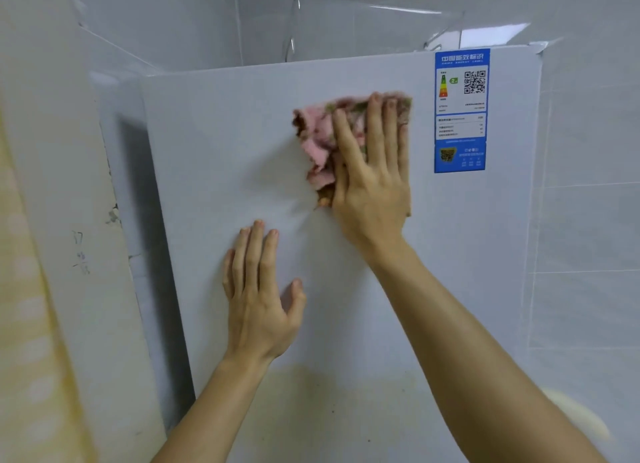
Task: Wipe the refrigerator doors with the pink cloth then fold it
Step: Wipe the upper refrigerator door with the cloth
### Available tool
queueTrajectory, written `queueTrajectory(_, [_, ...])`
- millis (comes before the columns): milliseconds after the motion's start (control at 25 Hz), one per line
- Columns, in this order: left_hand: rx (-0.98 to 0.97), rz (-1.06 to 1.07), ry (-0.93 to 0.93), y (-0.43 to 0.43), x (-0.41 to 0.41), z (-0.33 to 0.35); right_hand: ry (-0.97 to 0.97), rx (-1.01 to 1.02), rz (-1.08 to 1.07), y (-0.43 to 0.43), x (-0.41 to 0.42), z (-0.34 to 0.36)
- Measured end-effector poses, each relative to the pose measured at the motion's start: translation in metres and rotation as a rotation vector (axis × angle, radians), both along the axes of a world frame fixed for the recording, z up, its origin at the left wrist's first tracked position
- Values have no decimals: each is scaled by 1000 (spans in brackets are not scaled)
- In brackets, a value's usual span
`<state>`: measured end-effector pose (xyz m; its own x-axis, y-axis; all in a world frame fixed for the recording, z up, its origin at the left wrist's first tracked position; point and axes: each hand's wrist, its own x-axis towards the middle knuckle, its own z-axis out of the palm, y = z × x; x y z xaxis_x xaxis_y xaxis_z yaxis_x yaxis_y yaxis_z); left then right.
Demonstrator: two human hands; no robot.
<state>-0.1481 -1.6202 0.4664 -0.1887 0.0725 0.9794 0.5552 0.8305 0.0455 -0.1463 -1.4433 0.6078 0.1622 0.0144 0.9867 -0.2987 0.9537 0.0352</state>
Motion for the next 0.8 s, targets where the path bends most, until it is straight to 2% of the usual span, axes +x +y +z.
queueTrajectory(120, [19,-23,-32,-24,-6,-3,-80,169,85,-38,1,-73])
queueTrajectory(240, [-26,-38,-73,-46,-9,-9,-218,223,42,-49,6,-162])
queueTrajectory(360, [-76,-61,-83,-61,-9,-14,-279,311,7,-39,9,-189])
queueTrajectory(480, [-40,-58,-69,-71,-11,-9,-219,300,63,-30,9,-157])
queueTrajectory(680, [-40,-68,-55,-80,-12,2,-92,13,89,-51,-6,-29])
queueTrajectory(800, [13,-72,-51,-87,-16,3,-56,31,49,-89,-13,-9])
